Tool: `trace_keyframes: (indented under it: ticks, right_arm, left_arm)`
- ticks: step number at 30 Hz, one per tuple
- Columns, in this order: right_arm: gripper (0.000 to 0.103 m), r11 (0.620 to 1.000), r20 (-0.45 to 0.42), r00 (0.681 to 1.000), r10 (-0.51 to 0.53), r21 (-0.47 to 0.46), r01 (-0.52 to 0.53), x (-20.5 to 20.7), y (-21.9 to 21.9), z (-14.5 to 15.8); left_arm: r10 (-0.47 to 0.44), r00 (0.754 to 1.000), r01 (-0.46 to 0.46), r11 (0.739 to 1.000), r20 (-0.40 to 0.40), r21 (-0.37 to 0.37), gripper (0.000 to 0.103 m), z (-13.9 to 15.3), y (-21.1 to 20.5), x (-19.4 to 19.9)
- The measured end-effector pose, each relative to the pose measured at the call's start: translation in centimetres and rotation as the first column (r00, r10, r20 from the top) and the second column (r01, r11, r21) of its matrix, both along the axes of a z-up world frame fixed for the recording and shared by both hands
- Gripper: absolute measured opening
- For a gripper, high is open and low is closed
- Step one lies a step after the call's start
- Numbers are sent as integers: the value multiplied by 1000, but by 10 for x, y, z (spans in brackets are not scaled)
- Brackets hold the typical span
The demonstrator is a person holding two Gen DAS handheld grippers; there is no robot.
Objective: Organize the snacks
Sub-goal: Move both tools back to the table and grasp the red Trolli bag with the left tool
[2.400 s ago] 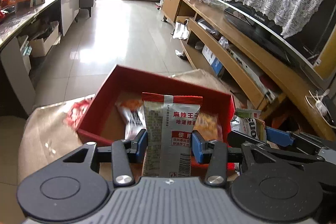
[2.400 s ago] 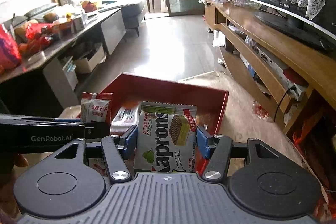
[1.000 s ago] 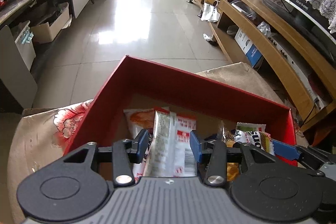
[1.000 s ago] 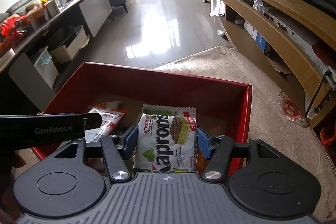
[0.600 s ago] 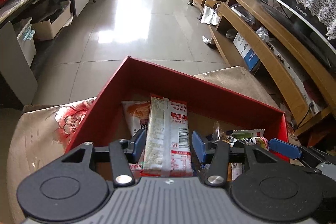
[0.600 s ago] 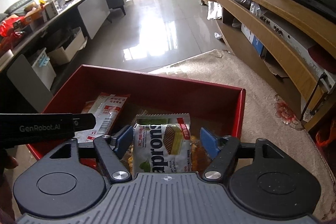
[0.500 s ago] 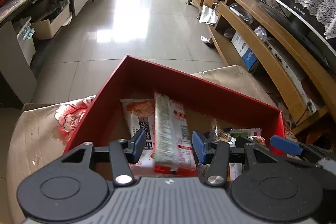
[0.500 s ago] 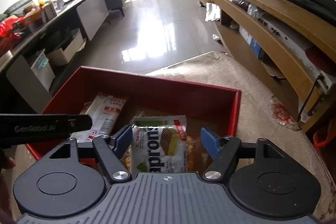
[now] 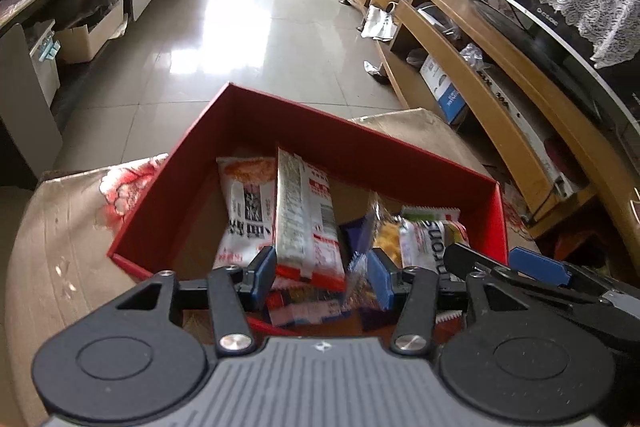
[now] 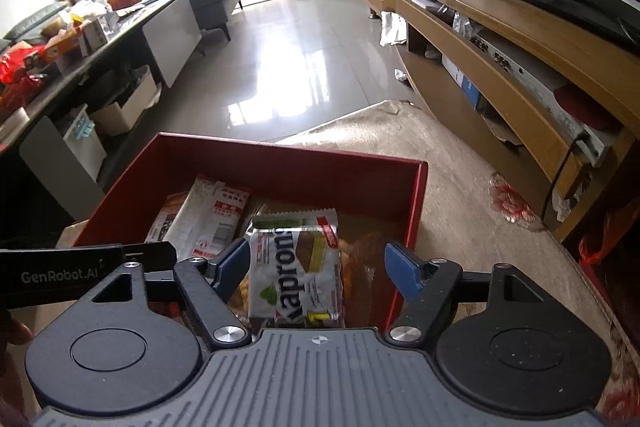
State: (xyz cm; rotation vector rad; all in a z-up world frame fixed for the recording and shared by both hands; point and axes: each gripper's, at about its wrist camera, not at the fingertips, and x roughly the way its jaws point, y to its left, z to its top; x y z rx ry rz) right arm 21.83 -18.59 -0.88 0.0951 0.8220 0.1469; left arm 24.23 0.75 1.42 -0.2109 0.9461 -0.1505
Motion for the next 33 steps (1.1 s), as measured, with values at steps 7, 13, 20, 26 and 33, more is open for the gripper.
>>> trace_keyframes:
  ticks: [7,13,20,26,33]
  right_arm:
    - [81,1000,-2,1000,-10,-21,9,-24,-5,3]
    - [81,999,-39,999,-29,-43,27,-50,-14,-1]
    - [82,998,-77,995,-65,-7,65,-84,-36,-1]
    - [83,996,-102,991,-82,28,85,-107,-52,-4]
    - [84,995,-135,988,-78,46,85,-111,-60,-10]
  left_arm:
    - [-46,999,45,999,-15,-16,50,-1,-3,-29]
    - [-125,990,124,992,-60,-29,50,-12,-14,-57]
    - [-330,938,329,944,-106,-31,51,-29,-45,-80]
    - [-439,889,442,897,-129,-1,53,-44,-64,-81]
    - [-493,854,503,864,-168,23,59,-64,-80,-74]
